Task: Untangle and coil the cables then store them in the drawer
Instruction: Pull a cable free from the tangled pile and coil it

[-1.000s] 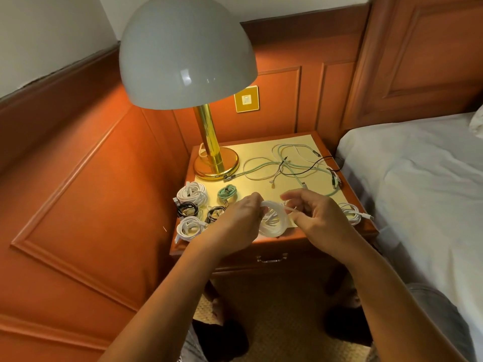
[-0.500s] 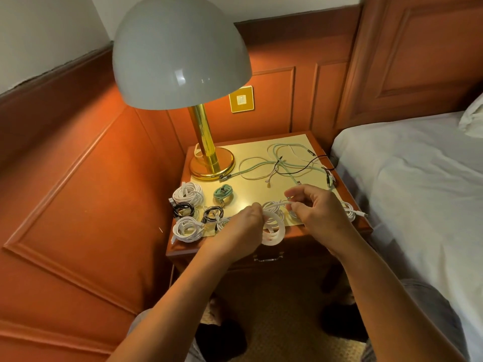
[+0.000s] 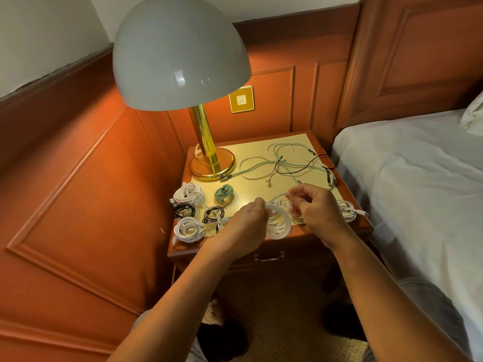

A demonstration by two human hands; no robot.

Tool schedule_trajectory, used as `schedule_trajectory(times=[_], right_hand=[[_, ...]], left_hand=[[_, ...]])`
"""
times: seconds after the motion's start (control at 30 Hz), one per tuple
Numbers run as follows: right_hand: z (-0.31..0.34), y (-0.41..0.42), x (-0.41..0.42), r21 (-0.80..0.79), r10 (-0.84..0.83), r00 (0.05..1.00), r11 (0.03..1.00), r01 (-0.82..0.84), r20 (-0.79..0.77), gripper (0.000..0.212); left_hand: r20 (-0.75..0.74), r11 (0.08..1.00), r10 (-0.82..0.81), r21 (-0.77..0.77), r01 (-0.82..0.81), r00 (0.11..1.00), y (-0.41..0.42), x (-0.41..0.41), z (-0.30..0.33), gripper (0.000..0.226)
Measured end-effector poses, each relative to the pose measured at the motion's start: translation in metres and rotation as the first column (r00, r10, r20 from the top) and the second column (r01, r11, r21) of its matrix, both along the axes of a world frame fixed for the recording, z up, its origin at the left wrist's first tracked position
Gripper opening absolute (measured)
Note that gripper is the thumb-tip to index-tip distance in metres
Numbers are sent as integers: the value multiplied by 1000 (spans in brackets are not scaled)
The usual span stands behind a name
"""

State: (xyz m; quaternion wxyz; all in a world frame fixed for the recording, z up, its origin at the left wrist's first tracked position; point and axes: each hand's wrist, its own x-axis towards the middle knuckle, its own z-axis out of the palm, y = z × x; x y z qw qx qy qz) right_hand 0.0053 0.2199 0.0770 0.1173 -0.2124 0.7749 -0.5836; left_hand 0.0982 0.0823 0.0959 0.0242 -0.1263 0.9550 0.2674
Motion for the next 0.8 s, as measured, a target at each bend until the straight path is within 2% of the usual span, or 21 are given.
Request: schedule_trajectory(times=[0.13,0.3,0.53,0.7,0.8], right_hand=[[3,-4,-4,-69,38,994,997,-31,100,14],[3,-8,-7,-70,68,985,996,-57,157,15],[-5,-6,-11,-130,158,936,984,-122,316,18],[-6,-10,-14,-152,101,942,987,-55,320,17],[-7,-9,-13,-111,105,952,991,-76,288,16]], left_hand=[[10,1000,-15,-12,16,1000,1,-1,1,11],[18,999,-52,-13,52,998,3,0,3,10],[36,998,-66,-14,67,997,2,2,-7,10],[70,998,-68,-3,68,995,6,0,-10,7],[51,998,-69,18,68,996,6,0,-12,9]])
